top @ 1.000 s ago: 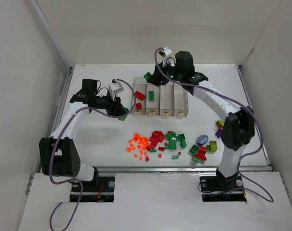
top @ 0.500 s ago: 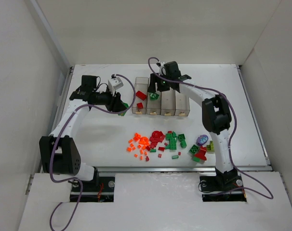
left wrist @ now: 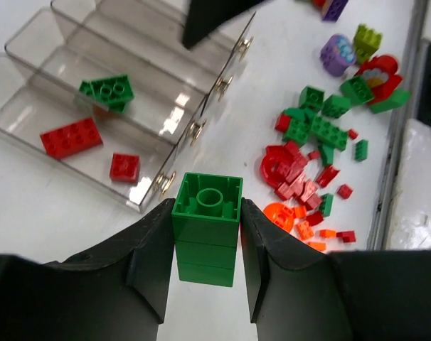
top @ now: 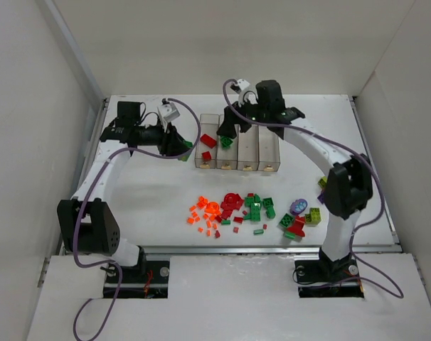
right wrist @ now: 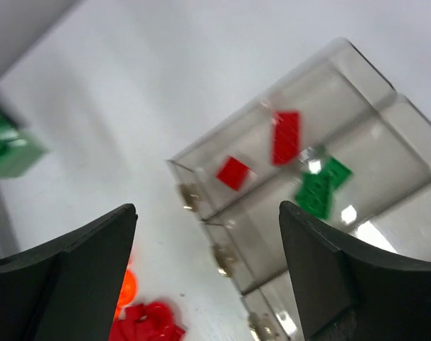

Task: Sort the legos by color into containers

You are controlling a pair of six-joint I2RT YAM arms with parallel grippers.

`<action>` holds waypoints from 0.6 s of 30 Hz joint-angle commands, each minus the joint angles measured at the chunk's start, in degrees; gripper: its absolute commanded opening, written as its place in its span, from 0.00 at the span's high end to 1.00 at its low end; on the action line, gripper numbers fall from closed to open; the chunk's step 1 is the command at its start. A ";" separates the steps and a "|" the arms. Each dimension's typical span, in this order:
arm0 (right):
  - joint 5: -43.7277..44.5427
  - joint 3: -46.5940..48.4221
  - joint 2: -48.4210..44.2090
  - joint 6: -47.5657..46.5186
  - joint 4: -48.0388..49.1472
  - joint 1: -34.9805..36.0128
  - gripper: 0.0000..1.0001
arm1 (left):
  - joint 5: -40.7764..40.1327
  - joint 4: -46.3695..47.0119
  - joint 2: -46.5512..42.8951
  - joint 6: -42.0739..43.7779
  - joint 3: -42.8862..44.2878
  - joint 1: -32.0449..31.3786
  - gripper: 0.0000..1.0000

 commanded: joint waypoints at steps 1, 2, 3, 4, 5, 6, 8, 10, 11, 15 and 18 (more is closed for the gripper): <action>-13.56 -5.15 -7.95 -8.10 5.34 2.80 0.14 | 8.65 2.71 -0.55 -4.88 3.82 -0.25 1.00; -14.80 -6.57 -10.05 -6.18 6.93 2.81 0.14 | 9.45 5.44 -0.55 -8.65 3.82 -0.26 1.00; -15.51 -7.89 -11.03 -4.25 8.77 2.81 0.14 | 9.98 9.38 -1.25 -13.64 2.78 -0.26 1.00; -16.64 -8.86 -11.74 -1.79 13.49 3.42 0.14 | 9.98 14.73 -2.47 -27.44 1.73 -0.26 1.00; -17.87 -10.35 -12.62 0.41 16.15 3.42 0.14 | 8.94 27.05 -3.27 -34.71 0.32 -0.26 1.00; -18.76 -10.36 -12.62 4.52 18.78 3.42 0.14 | 6.93 33.26 -3.97 -41.31 -2.30 -0.26 1.00; -19.90 -10.89 -12.62 7.45 24.40 4.65 0.14 | 4.98 50.18 -6.17 -52.31 -4.60 -0.26 1.00; -20.52 -8.44 -12.10 10.61 26.62 4.65 0.13 | 2.09 57.64 -6.70 -63.85 -6.28 -0.26 1.00; -21.83 -7.73 -12.10 11.67 28.63 4.65 0.13 | 1.20 58.80 -7.40 -65.27 -6.28 -0.26 1.00; -23.59 -5.88 -10.78 16.15 32.76 4.65 0.11 | -0.03 58.81 -8.89 -65.81 -5.05 -1.31 1.00; -25.17 -7.28 -10.78 21.60 39.43 4.65 0.10 | -0.83 58.81 -10.13 -65.03 -6.19 -2.80 1.00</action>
